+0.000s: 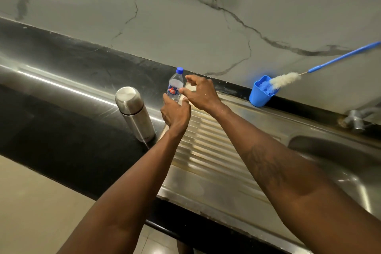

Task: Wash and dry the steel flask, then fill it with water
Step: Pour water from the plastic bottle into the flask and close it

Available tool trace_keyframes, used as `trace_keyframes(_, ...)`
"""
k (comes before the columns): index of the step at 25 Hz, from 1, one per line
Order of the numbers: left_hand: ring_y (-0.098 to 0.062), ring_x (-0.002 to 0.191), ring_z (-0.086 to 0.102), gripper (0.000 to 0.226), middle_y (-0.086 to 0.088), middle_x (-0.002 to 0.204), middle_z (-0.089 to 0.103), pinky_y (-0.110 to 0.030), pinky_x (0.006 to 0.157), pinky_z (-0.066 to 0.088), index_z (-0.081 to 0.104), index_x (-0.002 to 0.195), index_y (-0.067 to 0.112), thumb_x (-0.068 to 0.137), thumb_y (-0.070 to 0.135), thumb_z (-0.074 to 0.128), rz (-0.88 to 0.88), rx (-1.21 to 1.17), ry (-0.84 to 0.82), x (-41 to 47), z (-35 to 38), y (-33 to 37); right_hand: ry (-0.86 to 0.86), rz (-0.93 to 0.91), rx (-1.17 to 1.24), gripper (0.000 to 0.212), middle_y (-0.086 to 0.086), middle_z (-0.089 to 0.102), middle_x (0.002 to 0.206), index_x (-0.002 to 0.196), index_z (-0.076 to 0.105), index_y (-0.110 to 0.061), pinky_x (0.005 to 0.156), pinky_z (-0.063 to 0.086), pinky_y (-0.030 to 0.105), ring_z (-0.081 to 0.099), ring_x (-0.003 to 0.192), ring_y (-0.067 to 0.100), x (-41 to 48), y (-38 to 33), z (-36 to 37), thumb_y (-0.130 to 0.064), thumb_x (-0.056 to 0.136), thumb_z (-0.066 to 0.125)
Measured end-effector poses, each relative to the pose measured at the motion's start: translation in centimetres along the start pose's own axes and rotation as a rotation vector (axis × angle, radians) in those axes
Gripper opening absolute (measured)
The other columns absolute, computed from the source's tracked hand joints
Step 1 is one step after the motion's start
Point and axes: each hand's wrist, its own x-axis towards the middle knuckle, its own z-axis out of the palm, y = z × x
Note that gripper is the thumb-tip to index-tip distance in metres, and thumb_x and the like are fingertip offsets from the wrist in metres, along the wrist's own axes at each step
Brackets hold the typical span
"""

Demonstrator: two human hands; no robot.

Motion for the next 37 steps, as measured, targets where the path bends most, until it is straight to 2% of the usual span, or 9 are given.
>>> trace_keyframes(3,-0.029,0.107,0.064,0.053,-0.009,0.113,0.067,-0.043,0.091,0.055,0.055,0.124,0.010,0.087,0.042,0.076,-0.008,0.041,-0.028,-1.9,-0.1,1.3,0.034,0.068,0.001,0.063,0.008,0.066,0.139,0.143,0.059,-0.013,0.103,0.054,0.042,0.064,0.123,0.025,-3.2,1.3,-2.2,-0.039,0.088,0.076)
trace_keyframes(9,-0.033,0.118,0.061,0.061,-0.013,0.121,0.066,-0.047,0.096,0.053,0.055,0.128,0.008,0.086,0.045,0.078,0.069,0.153,-0.117,-5.8,0.0,1.6,0.088,0.147,-0.059,0.071,0.004,0.064,0.141,0.147,0.055,-0.016,0.106,0.050,0.037,0.062,0.126,0.022,-8.4,2.8,-5.7,-0.049,0.087,0.075)
trace_keyframes(13,-0.031,0.115,0.064,0.052,-0.012,0.120,0.068,-0.038,0.088,0.049,0.063,0.130,0.011,0.089,0.040,0.077,0.205,0.237,-0.116,-5.4,-1.4,1.2,0.089,0.181,-0.026,0.064,0.005,0.064,0.142,0.145,0.056,-0.015,0.106,0.049,0.036,0.061,0.126,0.021,-10.8,3.3,-6.7,-0.044,0.091,0.074)
trace_keyframes(19,-0.033,0.126,0.062,0.062,-0.016,0.136,0.066,-0.042,0.106,0.049,0.056,0.144,0.008,0.092,0.037,0.072,0.081,0.177,-0.320,-4.8,-1.0,0.7,0.122,0.409,0.033,0.048,0.007,0.069,0.131,0.136,0.065,-0.015,0.102,0.046,0.032,0.061,0.123,0.024,-11.1,5.8,-4.7,-0.045,0.098,0.063)
trace_keyframes(22,-0.031,0.109,0.070,0.070,-0.016,0.121,0.073,-0.052,0.099,0.058,0.063,0.141,0.015,0.074,0.036,0.064,-0.036,0.083,-0.516,-4.3,0.5,-1.3,0.035,0.520,0.029,0.056,0.011,0.062,0.140,0.140,0.059,-0.012,0.102,0.044,0.037,0.052,0.133,0.029,-9.6,6.4,-2.8,-0.051,0.100,0.057)
trace_keyframes(25,-0.026,0.084,0.066,0.051,-0.013,0.096,0.073,-0.049,0.084,0.062,0.069,0.123,0.012,0.075,0.019,0.055,-0.124,0.011,-0.647,-4.2,1.3,-1.7,-0.055,0.635,-0.019,0.064,0.012,0.064,0.126,0.128,0.059,-0.007,0.079,0.043,0.034,0.059,0.117,0.030,-8.1,6.6,-0.8,-0.061,0.093,0.062)
trace_keyframes(31,-0.024,0.093,0.074,0.031,0.000,0.095,0.078,-0.046,0.088,0.061,0.075,0.093,0.025,0.087,0.000,0.057,-0.172,-0.149,-0.435,-2.4,-0.3,-2.6,-0.118,0.705,0.084,0.069,0.005,0.068,0.113,0.123,0.062,-0.014,0.085,0.059,0.035,0.066,0.099,0.023,-5.4,7.0,2.5,-0.042,0.067,0.091)
trace_keyframes(34,-0.013,0.102,0.072,0.027,0.007,0.104,0.078,-0.037,0.094,0.060,0.076,0.108,0.025,0.088,0.009,0.068,-0.096,-0.145,-0.291,-1.0,-1.7,-3.6,-0.078,0.562,0.161,0.061,0.002,0.073,0.110,0.117,0.069,-0.021,0.087,0.058,0.036,0.067,0.097,0.021,-3.3,4.6,4.3,-0.036,0.062,0.092)
trace_keyframes(37,-0.010,0.101,0.069,0.034,0.006,0.111,0.076,-0.023,0.089,0.054,0.071,0.128,0.018,0.095,0.013,0.062,-0.012,-0.091,-0.195,0.2,-3.0,-4.2,-0.034,0.362,0.156,0.057,-0.002,0.073,0.101,0.114,0.070,-0.021,0.071,0.049,0.025,0.066,0.088,0.016,-1.5,2.0,6.2,-0.035,0.064,0.092)
